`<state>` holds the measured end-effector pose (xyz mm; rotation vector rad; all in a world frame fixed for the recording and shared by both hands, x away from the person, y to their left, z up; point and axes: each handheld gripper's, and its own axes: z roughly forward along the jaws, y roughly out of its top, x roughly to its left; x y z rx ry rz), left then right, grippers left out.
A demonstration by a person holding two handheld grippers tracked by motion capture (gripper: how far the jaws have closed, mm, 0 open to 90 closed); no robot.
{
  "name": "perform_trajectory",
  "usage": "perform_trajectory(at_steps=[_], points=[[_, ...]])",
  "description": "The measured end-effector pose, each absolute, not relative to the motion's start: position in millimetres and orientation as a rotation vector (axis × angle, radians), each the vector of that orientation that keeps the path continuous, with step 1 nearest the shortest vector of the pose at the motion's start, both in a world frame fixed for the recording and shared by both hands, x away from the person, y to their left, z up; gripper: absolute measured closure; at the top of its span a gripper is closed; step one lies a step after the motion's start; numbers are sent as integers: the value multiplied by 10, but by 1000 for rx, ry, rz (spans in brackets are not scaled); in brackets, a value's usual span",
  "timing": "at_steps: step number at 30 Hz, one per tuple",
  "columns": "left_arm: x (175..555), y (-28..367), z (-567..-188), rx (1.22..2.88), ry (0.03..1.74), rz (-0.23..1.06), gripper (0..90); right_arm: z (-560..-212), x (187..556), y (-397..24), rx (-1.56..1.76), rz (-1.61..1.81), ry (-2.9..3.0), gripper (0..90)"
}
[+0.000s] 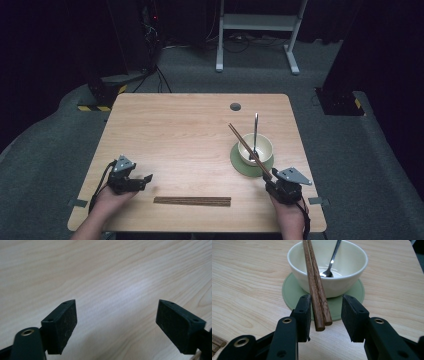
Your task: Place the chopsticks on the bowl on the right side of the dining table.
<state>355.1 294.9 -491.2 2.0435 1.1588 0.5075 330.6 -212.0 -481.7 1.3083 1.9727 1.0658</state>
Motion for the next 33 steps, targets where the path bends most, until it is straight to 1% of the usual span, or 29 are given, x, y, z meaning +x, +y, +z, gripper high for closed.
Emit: perform_trajectory(at_steps=[4,8,15,23,33], points=[[3686,2781,-4722,2031,1114,547,149,-4816,3302,-2158,1319,1054,1959,594],[3811,2589,-4647,2002,1101,523,150,-4812,3298,-2203,1330,1054,1947,593],[3964,2200,-4706,2028,1066,503,151,-4785,3295,-2264,1334,1050,1927,597],[4080,1766,-4716,2062,1004,516,153,-4771,3308,-2323,1346,1048,1903,597],[4296,1326,-4727,2035,965,520,173,-4784,3379,-2358,1378,1020,1875,590]])
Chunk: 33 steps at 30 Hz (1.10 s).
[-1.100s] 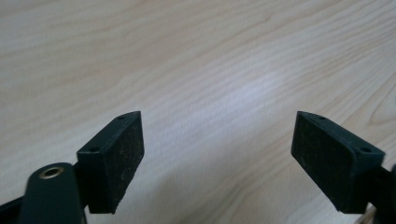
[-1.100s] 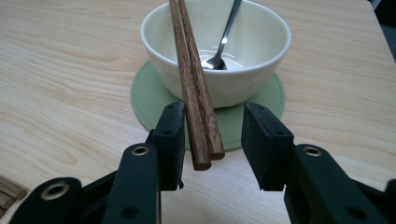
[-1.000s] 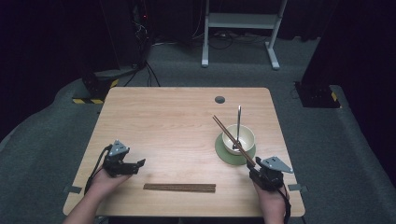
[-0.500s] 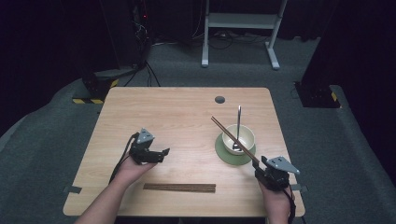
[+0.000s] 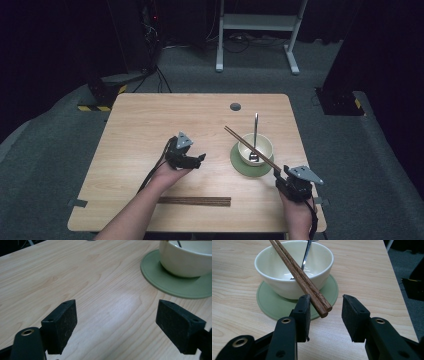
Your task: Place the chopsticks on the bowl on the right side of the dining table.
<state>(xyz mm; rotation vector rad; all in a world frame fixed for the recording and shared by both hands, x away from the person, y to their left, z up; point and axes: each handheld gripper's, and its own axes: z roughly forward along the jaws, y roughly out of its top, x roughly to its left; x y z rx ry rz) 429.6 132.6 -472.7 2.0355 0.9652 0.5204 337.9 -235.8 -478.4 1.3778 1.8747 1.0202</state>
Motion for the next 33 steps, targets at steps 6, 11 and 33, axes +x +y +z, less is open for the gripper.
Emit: perform_trajectory(at_steps=[6,11,33], points=[[4387,1147,-4744,2032,950,544,165,-4736,3459,-2403,1377,997,1908,596],[4457,1015,-4735,2017,955,562,169,-4729,3508,-2464,1377,962,1918,594],[4860,629,-4757,1964,952,545,196,-4739,3721,-2432,1368,925,1898,556]])
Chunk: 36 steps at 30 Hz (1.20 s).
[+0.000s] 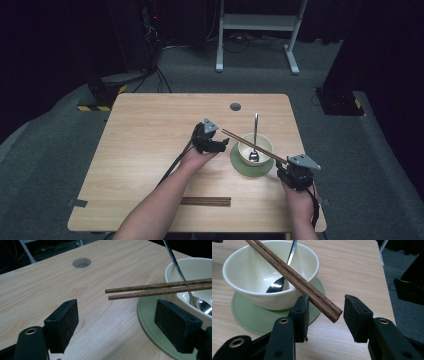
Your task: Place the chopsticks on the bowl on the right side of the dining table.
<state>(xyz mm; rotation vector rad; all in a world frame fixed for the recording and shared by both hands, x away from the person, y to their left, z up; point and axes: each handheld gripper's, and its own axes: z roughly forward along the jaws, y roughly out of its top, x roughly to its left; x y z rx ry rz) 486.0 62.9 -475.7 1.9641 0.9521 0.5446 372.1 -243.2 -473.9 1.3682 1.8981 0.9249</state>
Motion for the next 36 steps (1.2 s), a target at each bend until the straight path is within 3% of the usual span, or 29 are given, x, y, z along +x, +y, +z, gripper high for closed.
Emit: perform_trajectory(at_steps=[36], points=[[4853,481,-4837,1938,914,483,252,-4776,4037,-2524,1393,921,1888,498]])
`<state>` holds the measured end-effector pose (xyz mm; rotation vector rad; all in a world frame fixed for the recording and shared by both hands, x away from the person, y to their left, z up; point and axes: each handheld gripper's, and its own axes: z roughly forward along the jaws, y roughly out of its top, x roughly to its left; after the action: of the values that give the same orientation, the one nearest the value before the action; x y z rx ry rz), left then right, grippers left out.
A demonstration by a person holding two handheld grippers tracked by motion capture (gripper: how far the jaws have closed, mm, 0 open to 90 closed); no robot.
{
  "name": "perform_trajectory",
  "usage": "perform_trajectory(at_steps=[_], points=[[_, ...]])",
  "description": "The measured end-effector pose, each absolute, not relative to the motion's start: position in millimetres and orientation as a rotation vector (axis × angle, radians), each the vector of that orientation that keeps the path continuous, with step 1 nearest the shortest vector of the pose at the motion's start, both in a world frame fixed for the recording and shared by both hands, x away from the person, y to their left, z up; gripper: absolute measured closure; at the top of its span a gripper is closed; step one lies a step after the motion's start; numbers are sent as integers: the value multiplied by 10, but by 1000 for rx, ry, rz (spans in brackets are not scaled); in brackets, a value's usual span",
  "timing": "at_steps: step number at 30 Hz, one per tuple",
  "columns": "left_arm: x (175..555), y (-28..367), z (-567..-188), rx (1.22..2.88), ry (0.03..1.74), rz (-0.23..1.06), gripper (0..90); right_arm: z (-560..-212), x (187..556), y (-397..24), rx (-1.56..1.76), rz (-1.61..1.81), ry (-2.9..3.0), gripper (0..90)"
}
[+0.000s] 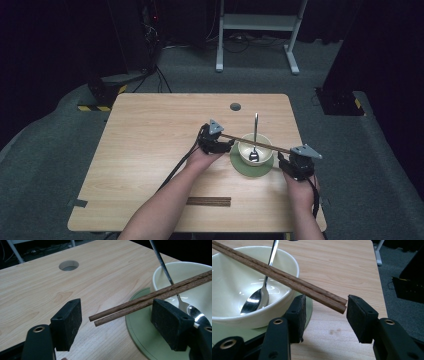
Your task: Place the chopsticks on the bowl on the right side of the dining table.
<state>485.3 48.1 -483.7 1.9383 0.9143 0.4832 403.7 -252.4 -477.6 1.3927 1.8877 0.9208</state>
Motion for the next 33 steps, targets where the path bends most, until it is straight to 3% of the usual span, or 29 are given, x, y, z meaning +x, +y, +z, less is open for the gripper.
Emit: perform_trajectory(at_steps=[25,33], points=[[4583,544,-4847,1935,883,476,299,-4767,4000,-2547,1379,943,1882,489],[4530,558,-4840,1931,875,467,315,-4778,3999,-2544,1384,935,1889,434]])
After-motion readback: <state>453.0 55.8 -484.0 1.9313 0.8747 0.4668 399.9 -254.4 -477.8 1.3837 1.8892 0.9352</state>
